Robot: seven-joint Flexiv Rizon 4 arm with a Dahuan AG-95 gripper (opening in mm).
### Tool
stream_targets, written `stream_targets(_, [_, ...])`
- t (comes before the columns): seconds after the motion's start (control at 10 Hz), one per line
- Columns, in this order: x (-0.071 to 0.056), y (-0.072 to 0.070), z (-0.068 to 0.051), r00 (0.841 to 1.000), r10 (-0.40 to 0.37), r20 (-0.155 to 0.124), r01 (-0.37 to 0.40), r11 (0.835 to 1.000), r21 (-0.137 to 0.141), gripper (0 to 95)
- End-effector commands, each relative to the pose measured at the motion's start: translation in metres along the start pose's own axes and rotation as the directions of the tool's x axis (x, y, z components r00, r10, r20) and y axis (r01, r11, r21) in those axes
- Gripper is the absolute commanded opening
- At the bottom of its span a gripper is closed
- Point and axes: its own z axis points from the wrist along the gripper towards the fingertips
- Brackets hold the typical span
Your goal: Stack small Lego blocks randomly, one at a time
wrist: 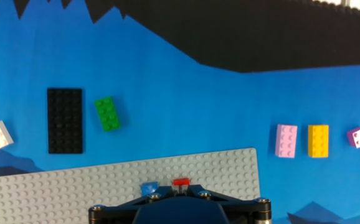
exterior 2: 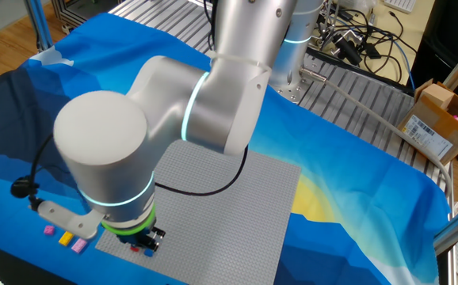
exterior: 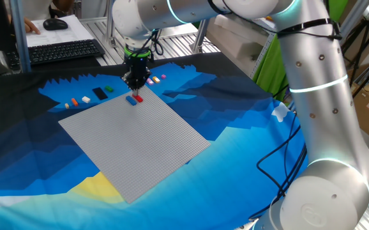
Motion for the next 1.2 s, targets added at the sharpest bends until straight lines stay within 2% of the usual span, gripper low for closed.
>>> stream_targets(0.1, [0.001,0.001,-0.001,1.000,0.001,-0.007,-0.001,1.000,0.004,0.0])
stream_targets(0.2, [0.002,0.001,-0.007,1.000,-0.001,-0.016,0.001,1.000,0.003,0.0])
stream_targets(0.4, [0.006,0.001,-0.009,1.000,-0.002,-0.023,0.002,1.000,0.003,0.0])
stream_targets(0.6, [0.016,0.002,-0.006,1.000,-0.001,-0.022,0.001,1.000,0.007,0.0])
stream_targets(0.8, [0.020,0.002,-0.003,1.000,-0.001,-0.021,0.001,1.000,0.008,0.0])
stream_targets(1.1, [0.018,-0.002,0.006,1.000,-0.004,-0.009,0.004,1.000,0.005,0.0])
stream_targets(1.2, [0.017,-0.002,0.004,1.000,-0.003,-0.013,0.003,1.000,0.006,0.0])
